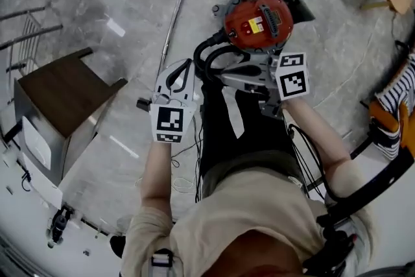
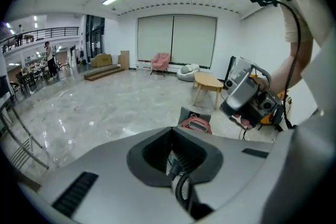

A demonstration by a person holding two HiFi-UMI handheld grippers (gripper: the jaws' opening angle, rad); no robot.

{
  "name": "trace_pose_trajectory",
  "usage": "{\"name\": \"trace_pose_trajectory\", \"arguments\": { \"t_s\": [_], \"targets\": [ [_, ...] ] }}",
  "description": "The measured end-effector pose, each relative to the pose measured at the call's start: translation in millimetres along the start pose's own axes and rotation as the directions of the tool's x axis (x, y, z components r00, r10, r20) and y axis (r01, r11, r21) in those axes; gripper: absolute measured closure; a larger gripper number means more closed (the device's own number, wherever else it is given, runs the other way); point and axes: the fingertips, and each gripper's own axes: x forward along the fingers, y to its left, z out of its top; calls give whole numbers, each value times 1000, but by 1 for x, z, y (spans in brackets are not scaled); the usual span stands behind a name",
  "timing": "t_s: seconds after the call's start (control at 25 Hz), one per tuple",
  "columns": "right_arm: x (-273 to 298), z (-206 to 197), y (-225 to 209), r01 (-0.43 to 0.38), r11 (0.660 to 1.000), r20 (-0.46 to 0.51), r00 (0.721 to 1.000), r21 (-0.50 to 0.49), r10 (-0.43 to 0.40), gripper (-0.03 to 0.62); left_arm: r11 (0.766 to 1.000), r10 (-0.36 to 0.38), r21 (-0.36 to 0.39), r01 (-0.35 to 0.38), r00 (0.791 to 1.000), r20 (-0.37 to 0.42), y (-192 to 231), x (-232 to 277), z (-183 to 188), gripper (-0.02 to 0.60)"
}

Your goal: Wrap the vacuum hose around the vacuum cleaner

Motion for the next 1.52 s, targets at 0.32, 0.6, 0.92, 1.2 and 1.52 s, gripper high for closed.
{"name": "trace_pose_trajectory", "arguments": {
  "t_s": [0.32, 0.6, 0.92, 1.2, 1.52],
  "targets": [
    [18, 7, 80, -84, 996, 24, 996, -36, 85, 591, 994, 105, 27, -105, 994, 0, 3, -93, 52, 577],
    [-7, -4, 148, -128, 991, 2, 992, -47, 128, 591, 992, 124, 32, -124, 992, 24, -54, -131, 96, 576],
    [-37, -19, 191, -154, 987, -25, 988, -48, 153, 591, 972, 196, 119, -200, 979, 47, -95, -163, 120, 577],
    [-32, -17, 205, -178, 980, -64, 983, -93, 172, 591, 966, 249, 59, -252, 967, 56, -99, -183, 115, 576],
    [2, -26, 217, -137, 976, -46, 990, -167, 131, 591, 967, 215, 113, -229, 968, 128, -80, -204, 116, 577]
  ]
}}
